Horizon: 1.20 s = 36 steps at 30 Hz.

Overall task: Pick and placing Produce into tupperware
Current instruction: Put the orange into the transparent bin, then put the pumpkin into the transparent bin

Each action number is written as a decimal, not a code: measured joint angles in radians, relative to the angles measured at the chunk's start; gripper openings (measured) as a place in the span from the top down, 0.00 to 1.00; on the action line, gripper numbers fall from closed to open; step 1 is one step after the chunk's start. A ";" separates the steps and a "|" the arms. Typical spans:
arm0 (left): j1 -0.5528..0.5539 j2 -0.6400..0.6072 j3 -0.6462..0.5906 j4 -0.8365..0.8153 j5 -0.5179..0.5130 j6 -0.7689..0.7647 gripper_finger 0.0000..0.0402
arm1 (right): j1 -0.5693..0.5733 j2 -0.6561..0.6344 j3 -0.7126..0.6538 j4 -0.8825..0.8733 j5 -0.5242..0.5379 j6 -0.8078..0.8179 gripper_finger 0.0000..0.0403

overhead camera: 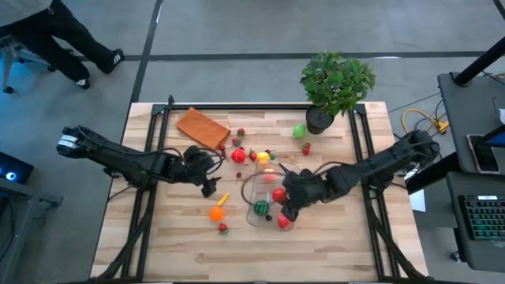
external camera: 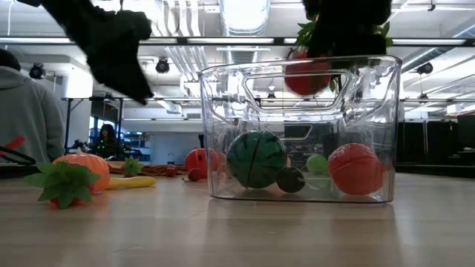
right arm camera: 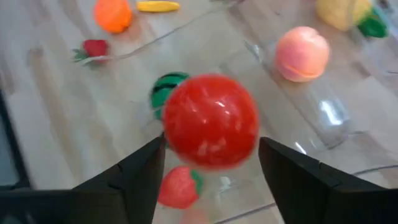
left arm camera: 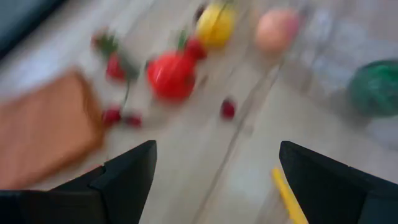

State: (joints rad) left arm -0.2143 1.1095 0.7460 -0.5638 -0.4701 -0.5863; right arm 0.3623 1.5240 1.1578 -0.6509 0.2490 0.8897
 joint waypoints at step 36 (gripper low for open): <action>-0.238 0.251 -0.025 0.194 0.429 0.446 0.19 | -0.029 -0.005 0.162 -0.419 0.119 -0.053 0.09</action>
State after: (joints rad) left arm -0.4519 1.3603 0.7211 -0.3700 -0.0407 -0.1406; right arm 0.3336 1.5188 1.3197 -1.0698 0.3685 0.8366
